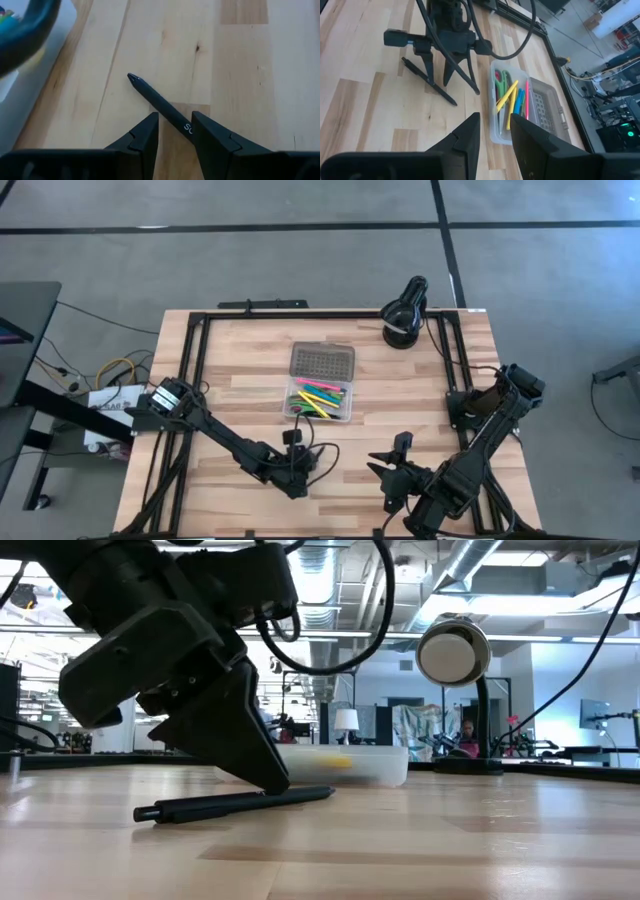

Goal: Pick & place school supplies into a supply box
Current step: Put the black pen into the transparent supply box

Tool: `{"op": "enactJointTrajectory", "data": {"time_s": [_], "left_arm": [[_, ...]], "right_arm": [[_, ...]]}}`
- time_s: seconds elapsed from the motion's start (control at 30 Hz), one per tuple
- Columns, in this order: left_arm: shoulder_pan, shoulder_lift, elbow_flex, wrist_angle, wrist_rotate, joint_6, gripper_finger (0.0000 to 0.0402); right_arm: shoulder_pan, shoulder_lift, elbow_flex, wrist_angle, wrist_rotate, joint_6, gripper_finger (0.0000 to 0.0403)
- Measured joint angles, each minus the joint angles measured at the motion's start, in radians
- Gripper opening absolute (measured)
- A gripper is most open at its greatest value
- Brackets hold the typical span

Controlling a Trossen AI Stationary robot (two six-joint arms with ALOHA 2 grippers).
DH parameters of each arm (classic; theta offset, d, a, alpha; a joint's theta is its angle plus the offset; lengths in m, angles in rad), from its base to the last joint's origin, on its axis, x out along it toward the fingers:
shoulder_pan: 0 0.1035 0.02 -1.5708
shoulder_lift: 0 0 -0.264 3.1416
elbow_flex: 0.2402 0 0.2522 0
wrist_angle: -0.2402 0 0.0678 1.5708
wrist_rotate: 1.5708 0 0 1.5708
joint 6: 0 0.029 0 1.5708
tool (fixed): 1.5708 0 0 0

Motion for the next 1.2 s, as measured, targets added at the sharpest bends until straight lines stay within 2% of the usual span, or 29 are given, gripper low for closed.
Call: {"op": "enactJointTrajectory", "data": {"time_s": [0.47, 0.7, 0.93, 1.03, 1.2], "left_arm": [[0.007, -0.001, 0.000, -0.014, 0.097, -0.038, 0.0112], [0.018, -0.007, 0.006, -0.155, 0.203, -0.029, 0.0112], [0.018, -0.009, 0.006, -0.219, 0.277, 0.140, 0.0112], [0.018, -0.009, 0.014, -0.251, 0.301, 0.168, 0.0112], [0.017, -0.006, 0.074, -0.414, 0.356, 0.166, 0.0112]], "right_arm": [[0.000, 0.000, 0.000, 0.000, 0.000, 0.001, 0.0102], [0.000, 0.000, 0.000, 0.002, 0.000, 0.001, 0.0102], [-0.007, 0.000, 0.000, 0.006, -0.001, 0.001, 0.0102], [-0.013, 0.000, 0.000, 0.008, -0.002, 0.002, 0.0102], [-0.013, 0.000, 0.000, 0.008, -0.003, 0.001, 0.0102]]}}
